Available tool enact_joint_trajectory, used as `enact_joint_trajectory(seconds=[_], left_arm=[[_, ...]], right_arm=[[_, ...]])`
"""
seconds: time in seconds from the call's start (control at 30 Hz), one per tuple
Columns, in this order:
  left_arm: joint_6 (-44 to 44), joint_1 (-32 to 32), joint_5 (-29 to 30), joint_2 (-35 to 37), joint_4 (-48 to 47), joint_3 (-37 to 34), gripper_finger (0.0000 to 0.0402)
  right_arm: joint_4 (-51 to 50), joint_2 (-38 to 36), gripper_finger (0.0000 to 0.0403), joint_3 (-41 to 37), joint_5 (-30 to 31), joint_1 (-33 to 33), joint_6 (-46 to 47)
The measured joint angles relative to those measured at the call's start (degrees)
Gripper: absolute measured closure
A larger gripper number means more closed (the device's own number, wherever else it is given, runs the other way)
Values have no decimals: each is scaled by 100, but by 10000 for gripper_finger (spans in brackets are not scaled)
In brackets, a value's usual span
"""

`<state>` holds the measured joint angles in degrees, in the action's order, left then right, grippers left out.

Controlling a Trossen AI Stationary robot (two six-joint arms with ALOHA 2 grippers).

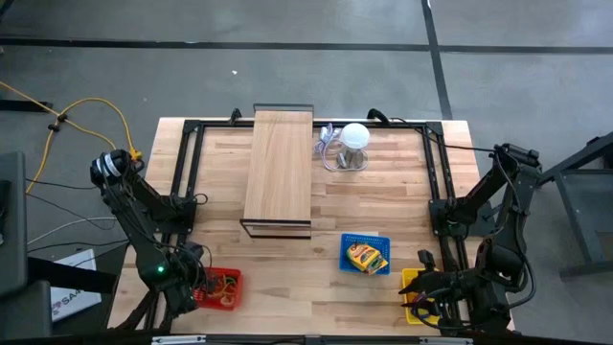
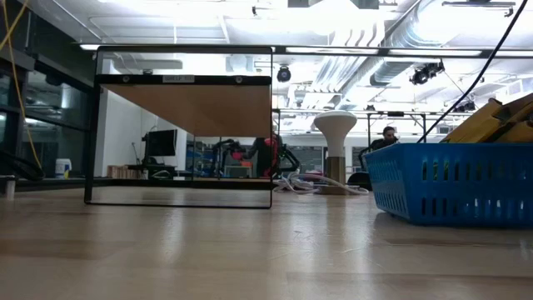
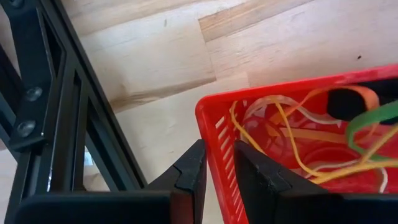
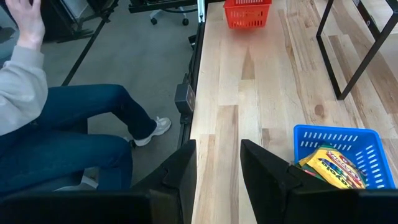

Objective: Pick & Place Office Desk Supplies
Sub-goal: Put the red bin on the shelf

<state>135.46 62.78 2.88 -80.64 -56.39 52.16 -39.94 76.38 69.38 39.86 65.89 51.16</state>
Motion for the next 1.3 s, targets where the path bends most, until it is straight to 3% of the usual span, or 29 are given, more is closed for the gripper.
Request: enact_joint_trajectory(seconds=[1.3], left_arm=[[-36, 0, -82, 17, 31, 4, 325]], right_arm=[[0, 0, 291, 0, 0, 0, 0]])
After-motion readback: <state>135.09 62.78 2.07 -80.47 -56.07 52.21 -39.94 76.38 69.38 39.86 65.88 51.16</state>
